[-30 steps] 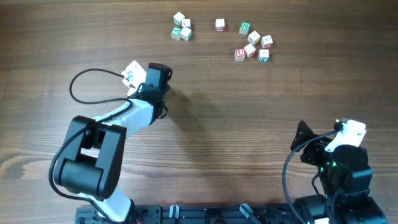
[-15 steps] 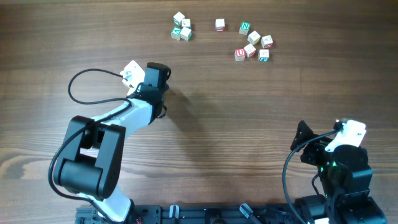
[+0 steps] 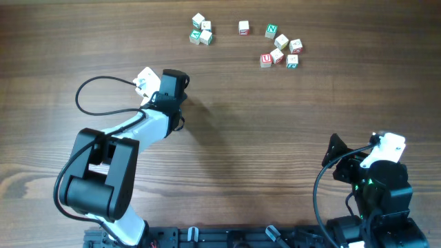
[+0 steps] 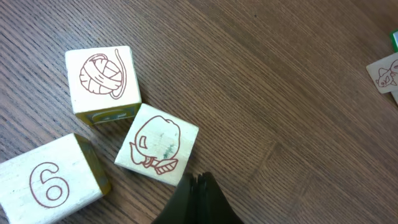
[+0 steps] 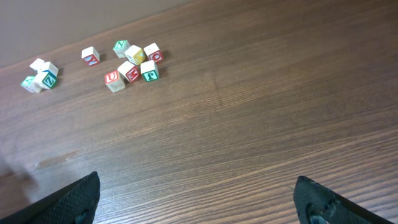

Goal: Form a circle

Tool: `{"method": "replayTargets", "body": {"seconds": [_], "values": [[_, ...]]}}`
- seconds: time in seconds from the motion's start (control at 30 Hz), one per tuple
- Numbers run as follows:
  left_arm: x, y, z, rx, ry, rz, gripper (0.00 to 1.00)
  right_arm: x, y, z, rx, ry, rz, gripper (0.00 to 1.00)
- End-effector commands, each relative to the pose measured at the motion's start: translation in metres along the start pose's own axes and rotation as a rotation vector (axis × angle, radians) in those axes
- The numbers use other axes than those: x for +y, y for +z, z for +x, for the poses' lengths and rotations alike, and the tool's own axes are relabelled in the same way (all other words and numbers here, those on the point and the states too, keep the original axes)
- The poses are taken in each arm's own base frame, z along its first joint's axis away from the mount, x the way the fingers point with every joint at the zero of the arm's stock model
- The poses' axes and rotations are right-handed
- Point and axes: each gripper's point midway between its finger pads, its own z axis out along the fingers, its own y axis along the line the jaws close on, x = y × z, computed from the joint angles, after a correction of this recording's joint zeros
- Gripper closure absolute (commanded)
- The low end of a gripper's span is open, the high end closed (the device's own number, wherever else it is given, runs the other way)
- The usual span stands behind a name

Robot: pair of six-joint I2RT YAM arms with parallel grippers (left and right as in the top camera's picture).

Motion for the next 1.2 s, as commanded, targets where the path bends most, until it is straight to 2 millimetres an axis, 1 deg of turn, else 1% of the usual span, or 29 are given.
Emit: {"method": "replayTargets", "body": {"seconds": [0.0, 0.6, 0.8, 0.9, 1.0, 1.1, 1.17], "values": [[0.007, 0.004, 0.001, -0.003, -0.013, -0.024, 0.96, 0.001, 0.001, 0.002, 0.007, -0.012, -0.004, 0.00], [0.007, 0.003, 0.003, 0.003, -0.015, -0.025, 0.96, 0.001, 0.001, 0.002, 0.007, -0.012, -0.005, 0.00], [0.003, 0.003, 0.006, 0.025, -0.017, 0.000, 0.96, 0.001, 0.001, 0.002, 0.007, -0.011, -0.005, 0.00], [-0.010, 0.003, 0.007, 0.041, -0.002, 0.060, 0.96, 0.001, 0.001, 0.002, 0.007, -0.012, -0.005, 0.00], [-0.027, 0.001, 0.006, 0.048, 0.041, 0.142, 0.96, 0.001, 0.001, 0.002, 0.007, -0.012, -0.005, 0.00], [-0.034, 0.000, 0.012, 0.083, 0.064, 0.182, 0.96, 0.001, 0.001, 0.002, 0.007, -0.012, -0.005, 0.00], [-0.033, -0.001, 0.019, 0.115, 0.075, 0.182, 0.96, 0.001, 0.001, 0.002, 0.007, -0.011, -0.005, 0.00]]}}
